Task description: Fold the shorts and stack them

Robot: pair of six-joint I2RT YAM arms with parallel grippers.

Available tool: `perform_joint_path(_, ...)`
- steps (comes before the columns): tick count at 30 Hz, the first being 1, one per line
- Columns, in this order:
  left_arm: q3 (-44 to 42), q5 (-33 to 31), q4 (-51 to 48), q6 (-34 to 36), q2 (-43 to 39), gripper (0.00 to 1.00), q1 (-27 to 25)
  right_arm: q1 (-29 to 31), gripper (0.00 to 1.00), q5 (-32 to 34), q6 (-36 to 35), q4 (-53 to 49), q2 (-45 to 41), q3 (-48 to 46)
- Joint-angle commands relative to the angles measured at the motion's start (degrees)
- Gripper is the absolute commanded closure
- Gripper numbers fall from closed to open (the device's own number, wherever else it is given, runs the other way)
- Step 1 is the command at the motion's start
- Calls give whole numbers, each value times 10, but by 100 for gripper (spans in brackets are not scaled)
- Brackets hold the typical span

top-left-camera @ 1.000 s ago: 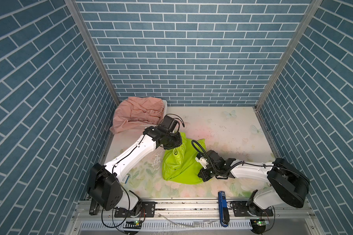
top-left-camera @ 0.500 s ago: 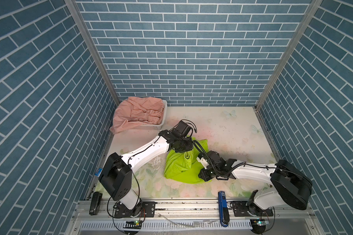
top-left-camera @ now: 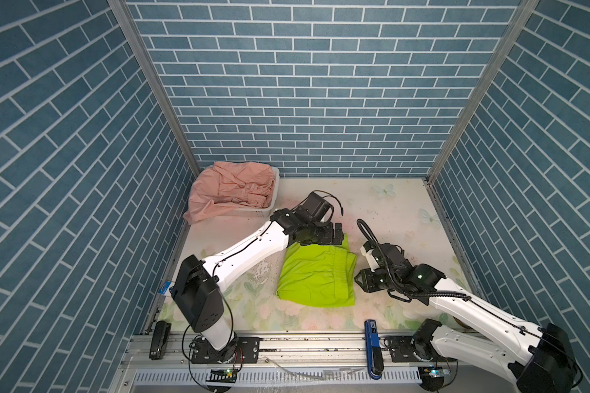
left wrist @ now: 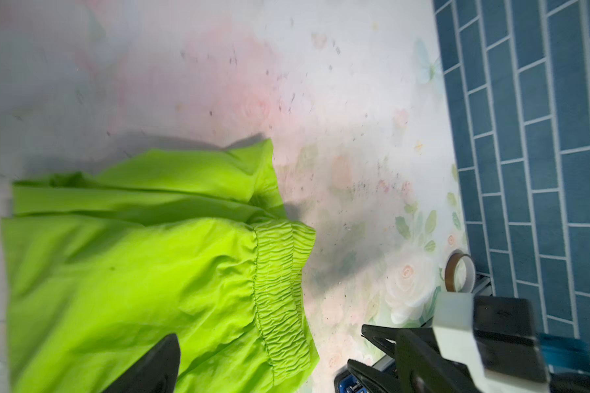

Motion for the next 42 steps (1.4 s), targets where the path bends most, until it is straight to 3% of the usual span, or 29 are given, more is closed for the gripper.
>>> perform_joint_path(1,-13,-38,-64,58,-65,0,48,24,55,-9,-53,-14,38,50)
perform_joint_path(7,-120,-41,-59,74,-174,0,147,82,49,17,-88,-8,196,136)
perform_joint_path(12,-175,-36,-65,100,-236,0,213,87,49,10,-81,21,288,140)
perform_joint_path(17,-221,-37,-72,119,-269,0,255,73,59,27,-56,-22,378,137)
perform_joint_path(22,-269,-16,-47,114,-297,0,264,49,61,13,-25,-34,372,129)
perform_joint_path(29,-300,-37,-22,143,-332,0,265,49,58,10,-61,-69,344,251)
perform_joint_path(34,-338,-36,25,147,-356,0,268,51,56,-30,-79,-19,395,343)
perform_joint_path(37,-348,-9,37,149,-359,0,282,51,56,-47,-69,30,435,364)
perform_joint_path(42,-359,75,63,148,-359,0,295,49,56,11,-38,34,492,350)
